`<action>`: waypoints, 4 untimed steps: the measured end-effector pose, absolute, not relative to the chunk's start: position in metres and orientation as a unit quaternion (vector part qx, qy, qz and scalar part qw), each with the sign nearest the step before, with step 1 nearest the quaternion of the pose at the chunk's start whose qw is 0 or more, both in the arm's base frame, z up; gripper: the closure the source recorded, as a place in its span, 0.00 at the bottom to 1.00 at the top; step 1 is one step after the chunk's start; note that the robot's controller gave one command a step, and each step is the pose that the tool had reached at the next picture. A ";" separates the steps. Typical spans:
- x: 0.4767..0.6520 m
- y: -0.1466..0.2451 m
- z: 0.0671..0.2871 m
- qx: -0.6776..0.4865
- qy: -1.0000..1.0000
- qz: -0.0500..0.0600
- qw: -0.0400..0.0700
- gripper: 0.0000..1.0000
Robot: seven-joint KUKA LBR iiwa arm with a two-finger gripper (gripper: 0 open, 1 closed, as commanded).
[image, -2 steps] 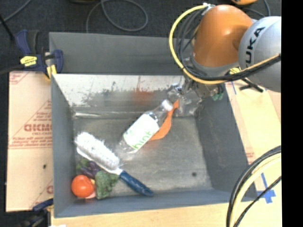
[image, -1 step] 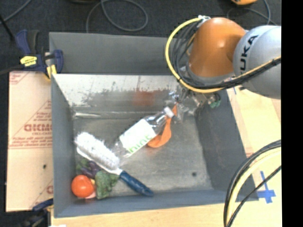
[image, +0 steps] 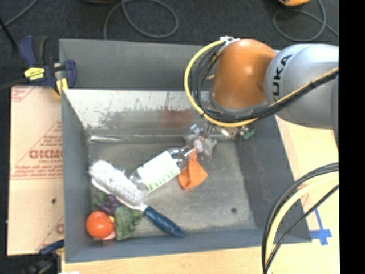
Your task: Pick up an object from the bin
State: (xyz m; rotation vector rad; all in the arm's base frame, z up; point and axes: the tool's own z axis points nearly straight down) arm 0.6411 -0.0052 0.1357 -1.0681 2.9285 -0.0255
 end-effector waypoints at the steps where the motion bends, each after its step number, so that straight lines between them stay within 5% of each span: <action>1: 0.639 0.001 0.111 -0.429 0.903 -0.009 0.011 1.00; 2: 0.654 0.040 0.080 -0.405 0.914 -0.012 0.017 1.00; 4: 0.654 0.040 0.080 -0.404 0.915 -0.011 0.017 1.00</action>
Offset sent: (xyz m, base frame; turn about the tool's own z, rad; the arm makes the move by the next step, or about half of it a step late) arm 0.0092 0.0480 -0.0585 -0.1385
